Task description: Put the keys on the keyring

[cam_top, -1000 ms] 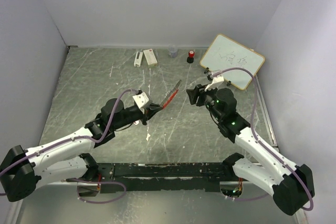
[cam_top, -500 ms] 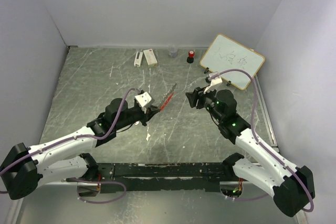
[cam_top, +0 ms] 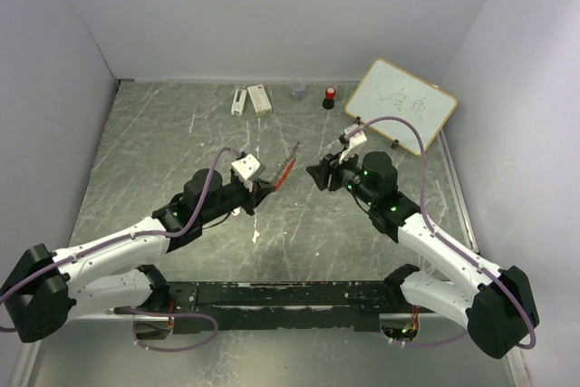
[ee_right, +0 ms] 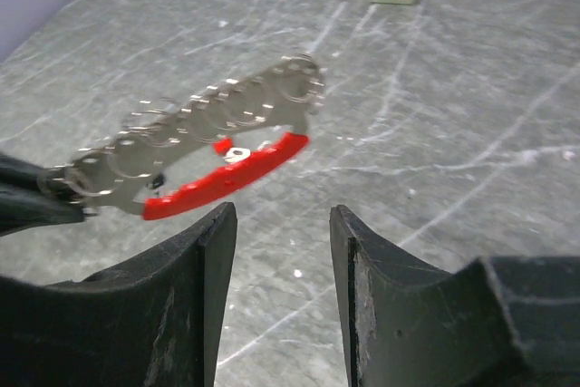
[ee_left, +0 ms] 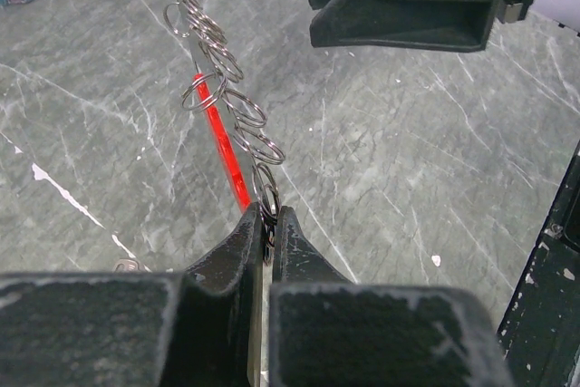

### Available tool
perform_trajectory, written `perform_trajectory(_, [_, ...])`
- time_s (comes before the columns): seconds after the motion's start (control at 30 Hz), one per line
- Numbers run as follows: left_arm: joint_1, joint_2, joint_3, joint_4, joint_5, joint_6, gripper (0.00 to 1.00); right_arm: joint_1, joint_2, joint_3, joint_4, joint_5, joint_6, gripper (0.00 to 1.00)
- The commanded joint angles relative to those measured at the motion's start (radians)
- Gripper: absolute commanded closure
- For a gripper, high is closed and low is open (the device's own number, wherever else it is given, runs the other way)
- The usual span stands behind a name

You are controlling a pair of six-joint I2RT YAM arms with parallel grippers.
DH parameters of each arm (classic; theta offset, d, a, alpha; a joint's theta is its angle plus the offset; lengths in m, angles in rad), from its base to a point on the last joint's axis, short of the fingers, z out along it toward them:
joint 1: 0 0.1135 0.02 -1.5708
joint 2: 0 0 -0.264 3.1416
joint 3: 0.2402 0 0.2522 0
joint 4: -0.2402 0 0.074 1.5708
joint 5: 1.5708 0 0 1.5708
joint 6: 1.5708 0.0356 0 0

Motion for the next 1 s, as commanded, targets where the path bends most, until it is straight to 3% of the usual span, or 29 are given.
perform_trajectory(0.0, [0.007,0.027,0.021,0.065,0.017,-0.018,0.93,0.029,0.026,-0.009,0.098,-0.133,0.015,0.54])
perform_trajectory(0.13, [0.011,0.063,0.052,0.019,0.082,0.018,0.93,0.031,0.05,0.018,0.084,-0.189,-0.013,0.46])
perform_trajectory(0.27, [0.019,0.114,0.096,-0.053,0.183,0.09,0.93,0.032,0.04,0.059,-0.037,-0.122,-0.142,0.33])
perform_trajectory(0.37, [0.05,0.155,0.149,-0.115,0.294,0.154,0.93,0.032,0.032,0.079,-0.095,-0.114,-0.226,0.29])
perform_trajectory(0.57, [0.178,0.228,0.295,-0.333,0.605,0.303,0.93,0.032,-0.024,0.083,-0.127,-0.134,-0.28,0.28])
perform_trajectory(0.77, [0.241,0.354,0.419,-0.493,0.816,0.437,0.93,0.034,-0.041,0.072,-0.136,-0.17,-0.334,0.26])
perform_trajectory(0.97, [0.25,0.482,0.581,-0.778,0.94,0.619,0.93,0.038,0.009,0.101,-0.147,-0.2,-0.388,0.25])
